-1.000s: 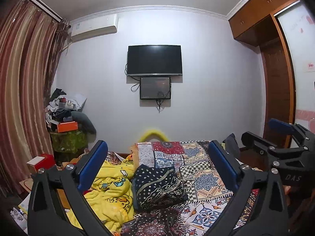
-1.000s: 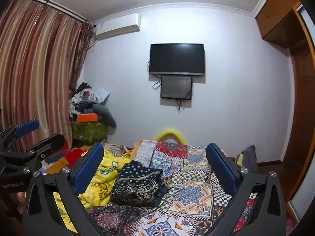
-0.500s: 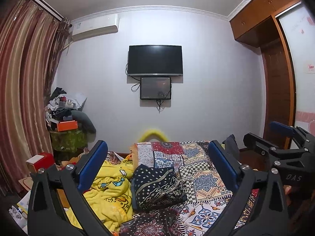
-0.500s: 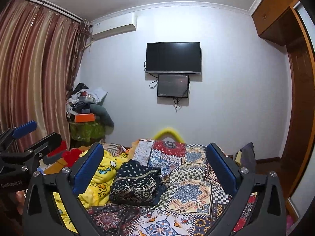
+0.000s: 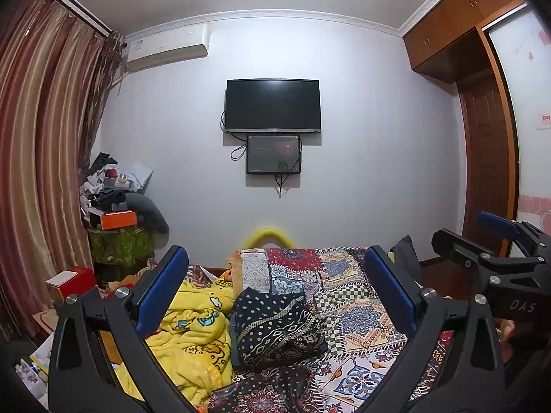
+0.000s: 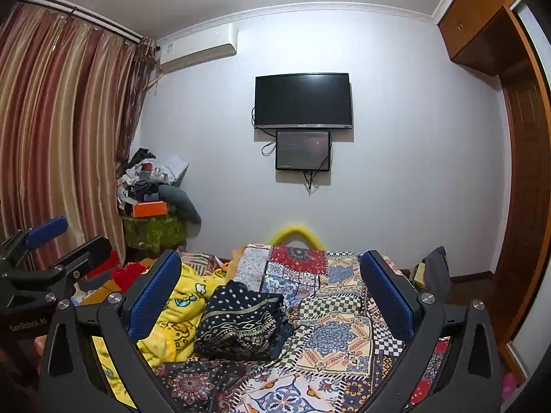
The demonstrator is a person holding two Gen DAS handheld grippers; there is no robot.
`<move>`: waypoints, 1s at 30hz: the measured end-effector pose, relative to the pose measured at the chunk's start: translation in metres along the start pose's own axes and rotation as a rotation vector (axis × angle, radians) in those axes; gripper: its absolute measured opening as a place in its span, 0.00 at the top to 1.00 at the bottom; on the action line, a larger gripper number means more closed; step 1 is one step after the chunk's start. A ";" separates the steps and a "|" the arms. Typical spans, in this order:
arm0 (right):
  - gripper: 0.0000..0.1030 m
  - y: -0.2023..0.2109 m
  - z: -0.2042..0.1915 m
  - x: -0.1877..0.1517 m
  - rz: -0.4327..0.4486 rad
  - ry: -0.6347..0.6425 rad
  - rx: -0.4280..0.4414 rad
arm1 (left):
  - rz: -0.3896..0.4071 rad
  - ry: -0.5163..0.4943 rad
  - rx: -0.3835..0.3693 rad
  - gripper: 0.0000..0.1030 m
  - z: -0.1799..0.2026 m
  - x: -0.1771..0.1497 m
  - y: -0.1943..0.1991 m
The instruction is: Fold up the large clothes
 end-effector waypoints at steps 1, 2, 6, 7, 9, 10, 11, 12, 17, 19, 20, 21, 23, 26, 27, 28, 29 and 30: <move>0.00 0.000 0.001 0.000 0.000 -0.001 0.001 | 0.000 0.000 -0.001 0.00 0.000 0.000 0.000; 0.00 0.001 0.001 0.000 0.001 -0.003 0.001 | 0.000 -0.001 -0.001 0.00 0.001 0.000 0.000; 0.00 0.002 0.003 0.000 0.003 -0.006 -0.002 | -0.001 -0.002 -0.003 0.00 0.001 0.000 0.000; 0.00 0.002 0.003 0.000 0.003 -0.007 -0.003 | -0.001 -0.001 -0.004 0.00 0.002 0.000 -0.001; 0.00 0.001 0.003 0.000 0.001 -0.010 -0.003 | -0.002 0.002 -0.008 0.00 0.001 0.001 -0.001; 0.00 0.001 0.003 0.001 0.001 -0.011 -0.004 | -0.002 0.005 -0.011 0.00 0.001 0.001 -0.001; 0.00 0.001 0.003 0.000 0.000 -0.011 -0.005 | -0.002 0.008 -0.014 0.00 0.001 0.001 -0.001; 0.00 0.001 0.003 0.001 0.000 -0.012 -0.005 | -0.002 0.009 -0.014 0.00 0.001 0.002 -0.001; 0.00 0.001 0.003 0.001 0.002 -0.015 -0.005 | 0.003 0.006 -0.013 0.00 0.000 0.003 -0.001; 0.00 0.001 0.003 0.001 0.001 -0.016 -0.004 | 0.001 0.005 -0.015 0.00 0.001 0.003 -0.001; 0.00 0.001 0.003 0.000 0.002 -0.016 -0.005 | 0.001 0.004 -0.014 0.00 0.001 0.003 -0.001; 0.00 0.001 0.003 0.000 0.002 -0.016 -0.005 | 0.002 0.004 -0.014 0.00 0.002 0.004 -0.001; 0.00 0.001 0.002 0.001 0.004 -0.015 -0.005 | 0.002 0.005 -0.013 0.00 0.002 0.004 -0.001; 0.00 0.001 0.003 0.001 0.003 -0.020 -0.005 | 0.001 0.006 -0.016 0.00 0.002 0.004 -0.002; 0.00 0.001 0.003 0.001 0.002 -0.021 -0.004 | -0.001 0.006 -0.017 0.00 0.002 0.003 -0.003; 0.00 0.001 0.003 0.002 0.002 -0.022 -0.004 | -0.002 0.005 -0.018 0.00 0.002 0.003 -0.003; 0.00 0.000 0.003 0.001 0.002 -0.022 -0.003 | -0.002 0.006 -0.019 0.00 0.002 0.003 -0.004; 0.00 0.000 0.003 0.002 0.001 -0.022 -0.003 | -0.002 0.006 -0.020 0.00 0.002 0.003 -0.004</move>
Point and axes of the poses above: each gripper's, at about its wrist camera, not at the fingertips, and y roughly against the way its jaws point, z to its right, x to its top, the point moved 2 cm from there along -y, roughly the way its jaws point, and after that the axes turned 6 degrees about y, right-handed, at the moved point
